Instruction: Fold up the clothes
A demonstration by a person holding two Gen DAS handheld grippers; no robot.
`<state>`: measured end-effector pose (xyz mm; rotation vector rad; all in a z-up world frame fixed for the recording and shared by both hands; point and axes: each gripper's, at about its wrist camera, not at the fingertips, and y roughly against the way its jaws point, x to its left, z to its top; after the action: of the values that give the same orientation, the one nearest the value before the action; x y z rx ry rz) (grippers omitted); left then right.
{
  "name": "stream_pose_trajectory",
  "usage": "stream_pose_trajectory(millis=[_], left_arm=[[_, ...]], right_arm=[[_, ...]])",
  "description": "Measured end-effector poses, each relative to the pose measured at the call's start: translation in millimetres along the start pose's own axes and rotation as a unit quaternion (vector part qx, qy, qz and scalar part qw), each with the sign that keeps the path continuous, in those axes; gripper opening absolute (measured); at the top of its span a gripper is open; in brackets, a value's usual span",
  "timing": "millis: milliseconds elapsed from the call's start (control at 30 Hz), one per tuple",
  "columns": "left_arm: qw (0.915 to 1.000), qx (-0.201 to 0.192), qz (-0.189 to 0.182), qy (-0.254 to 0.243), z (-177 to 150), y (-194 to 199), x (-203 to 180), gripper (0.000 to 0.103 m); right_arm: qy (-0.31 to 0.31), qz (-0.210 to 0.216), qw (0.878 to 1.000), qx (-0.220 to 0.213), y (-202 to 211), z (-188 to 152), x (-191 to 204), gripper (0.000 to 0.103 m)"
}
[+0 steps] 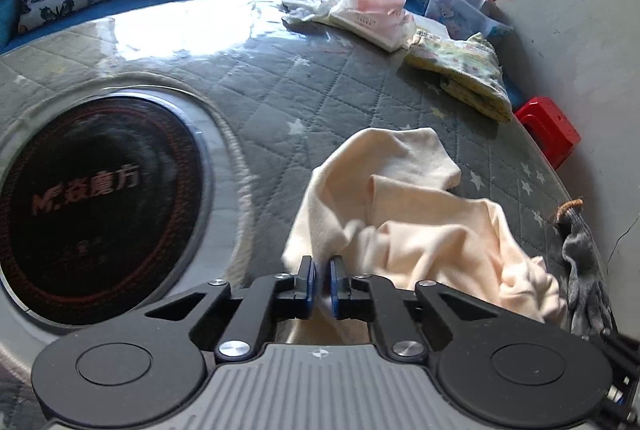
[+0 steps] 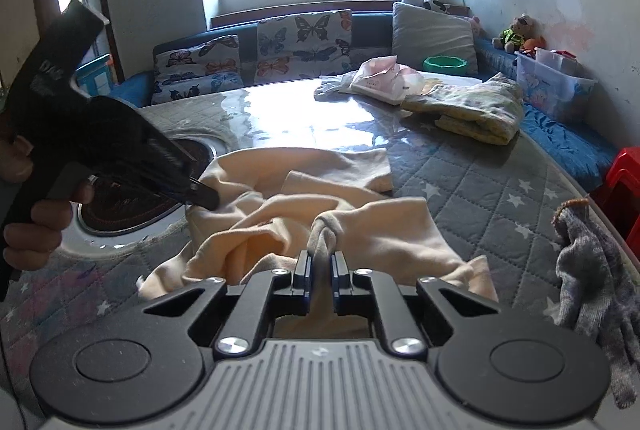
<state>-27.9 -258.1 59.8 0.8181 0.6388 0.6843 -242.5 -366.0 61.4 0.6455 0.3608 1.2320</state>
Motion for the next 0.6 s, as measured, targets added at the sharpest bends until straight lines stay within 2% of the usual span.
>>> stream_pose_trajectory(millis=[267,333,400,433,500,533,600], left_arm=[[0.9999,0.009,0.0,0.014,-32.9,18.0,29.6,0.006],[0.9997,0.011,-0.003,0.022,-32.5,18.8,32.5,0.007],[0.9996,0.005,-0.003,0.026,-27.1,20.0,31.3,0.012],[0.9996,0.001,-0.004,0.028,-24.0,20.5,30.4,0.017],[0.9995,-0.01,-0.002,0.029,-16.8,21.9,26.6,0.033],[0.9995,-0.016,0.0,0.029,-12.4,21.8,24.4,0.048],[0.9992,-0.023,0.004,0.033,-2.4,18.3,20.4,0.056]], right_arm=[[0.021,0.015,1.0,0.016,21.2,-12.8,8.1,0.008],[0.024,0.017,0.999,0.02,23.2,-15.3,10.1,0.008],[0.026,0.019,0.999,0.024,23.2,-18.0,12.0,0.008],[0.027,0.02,0.999,0.026,23.2,-19.3,13.0,0.008],[0.027,0.021,0.999,0.028,23.2,-21.0,14.3,0.008],[0.026,0.02,0.999,0.029,23.3,-21.4,14.4,0.008],[0.022,0.02,0.999,0.03,23.4,-22.1,12.3,0.008]])
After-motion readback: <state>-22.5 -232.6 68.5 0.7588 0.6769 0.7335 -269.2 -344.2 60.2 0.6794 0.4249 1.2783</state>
